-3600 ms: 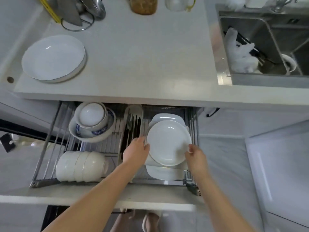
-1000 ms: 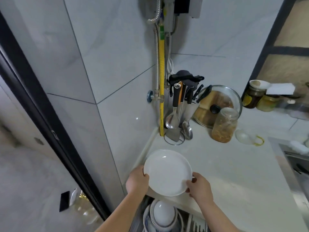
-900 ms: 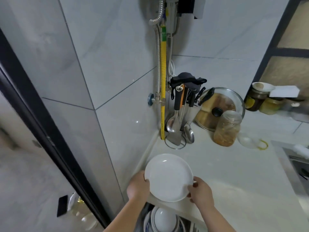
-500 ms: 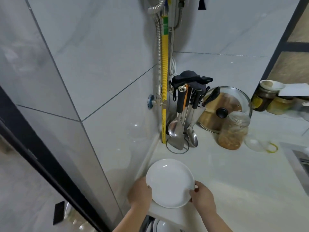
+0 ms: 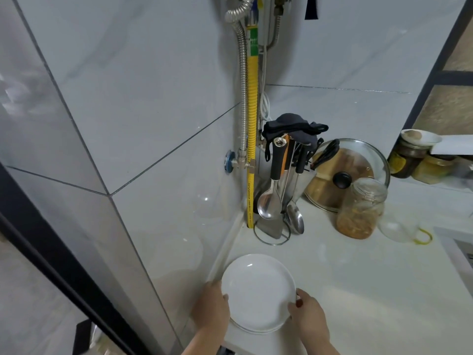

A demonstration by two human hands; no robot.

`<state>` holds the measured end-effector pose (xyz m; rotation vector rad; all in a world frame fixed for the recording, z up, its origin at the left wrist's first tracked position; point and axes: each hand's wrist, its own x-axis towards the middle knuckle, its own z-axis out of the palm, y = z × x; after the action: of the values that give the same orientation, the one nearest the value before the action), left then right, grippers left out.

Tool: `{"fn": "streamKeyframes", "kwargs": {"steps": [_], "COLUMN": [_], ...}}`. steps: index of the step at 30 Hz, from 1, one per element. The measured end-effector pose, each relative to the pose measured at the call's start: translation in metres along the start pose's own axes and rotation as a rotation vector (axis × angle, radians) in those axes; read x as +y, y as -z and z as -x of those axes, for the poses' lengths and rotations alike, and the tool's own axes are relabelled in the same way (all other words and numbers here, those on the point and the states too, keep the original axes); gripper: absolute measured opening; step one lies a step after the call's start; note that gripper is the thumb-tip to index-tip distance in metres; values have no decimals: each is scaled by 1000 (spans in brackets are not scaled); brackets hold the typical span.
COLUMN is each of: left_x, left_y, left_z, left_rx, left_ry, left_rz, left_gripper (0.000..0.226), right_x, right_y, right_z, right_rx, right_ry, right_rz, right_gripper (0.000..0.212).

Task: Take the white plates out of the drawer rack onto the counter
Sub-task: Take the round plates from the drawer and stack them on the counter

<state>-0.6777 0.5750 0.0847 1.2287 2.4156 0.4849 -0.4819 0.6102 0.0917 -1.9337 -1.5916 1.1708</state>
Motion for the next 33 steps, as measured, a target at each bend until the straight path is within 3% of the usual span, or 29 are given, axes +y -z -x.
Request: {"fn": "streamKeyframes", "kwargs": {"steps": [4,9,18,23,29,33], "left_x": [-1,-3,8,24,43,48], "left_y": [-6,-7,-9,-30,-76,-116], "left_z": [2,20,91,146,218,258], "left_rx": [6,-41,-55,-62,-207,-297], "left_ry": [-11,-5,-14,-212,-392,-450], "left_rz": [-33,19,55,-41,-107,-159], "left_gripper": [29,43,45,32,19,24], "right_x": [4,12,52,91,161,218], "right_y": [-2,1,33,59,93,109], "right_z": [-5,11,66,104,149,173], "right_rx": [0,5,55,52,30,32], "right_ry": [21,21,149,174,116,10], "right_rz": [52,120,287,377,457,413], "right_gripper": [10,32,44,42,25,39]}}
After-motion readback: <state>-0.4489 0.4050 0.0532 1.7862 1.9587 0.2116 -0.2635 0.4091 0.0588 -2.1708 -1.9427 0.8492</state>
